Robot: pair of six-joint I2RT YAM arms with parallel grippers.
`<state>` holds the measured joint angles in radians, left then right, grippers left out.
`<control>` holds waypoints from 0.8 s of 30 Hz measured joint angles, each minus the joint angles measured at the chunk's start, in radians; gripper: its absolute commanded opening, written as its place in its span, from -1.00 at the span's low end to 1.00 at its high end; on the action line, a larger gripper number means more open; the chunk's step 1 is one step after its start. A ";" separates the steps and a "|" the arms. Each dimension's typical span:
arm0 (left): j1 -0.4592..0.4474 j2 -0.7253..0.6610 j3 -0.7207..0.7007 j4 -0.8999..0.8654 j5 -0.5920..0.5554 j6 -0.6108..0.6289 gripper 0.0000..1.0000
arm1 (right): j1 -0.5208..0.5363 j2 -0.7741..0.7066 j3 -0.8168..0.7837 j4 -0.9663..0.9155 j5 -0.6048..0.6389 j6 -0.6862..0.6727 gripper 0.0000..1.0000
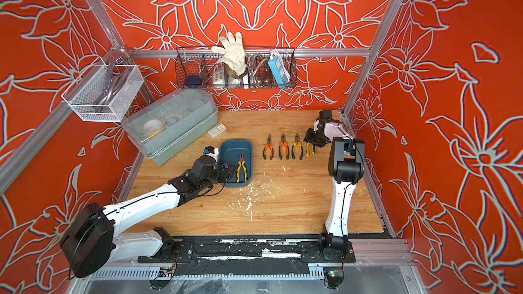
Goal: Take the pliers out of the storage box
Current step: Place the pliers at the center of the board.
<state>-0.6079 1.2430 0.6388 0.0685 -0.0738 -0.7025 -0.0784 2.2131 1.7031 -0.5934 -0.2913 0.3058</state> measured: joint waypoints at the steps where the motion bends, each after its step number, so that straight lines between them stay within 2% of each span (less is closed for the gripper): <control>1: 0.000 0.000 0.000 0.000 0.000 0.000 0.25 | 0.000 -0.002 0.000 -0.006 0.014 0.000 0.18; 9: 0.000 0.000 0.000 0.000 -0.005 0.004 0.25 | 0.000 -0.004 -0.001 -0.014 0.059 0.000 0.17; 24: 0.000 0.000 0.000 0.000 -0.011 0.007 0.25 | 0.016 -0.004 -0.005 -0.005 -0.009 -0.014 0.03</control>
<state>-0.6079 1.2434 0.6388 0.0681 -0.0845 -0.6956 -0.0628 2.2093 1.6985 -0.5983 -0.3004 0.2913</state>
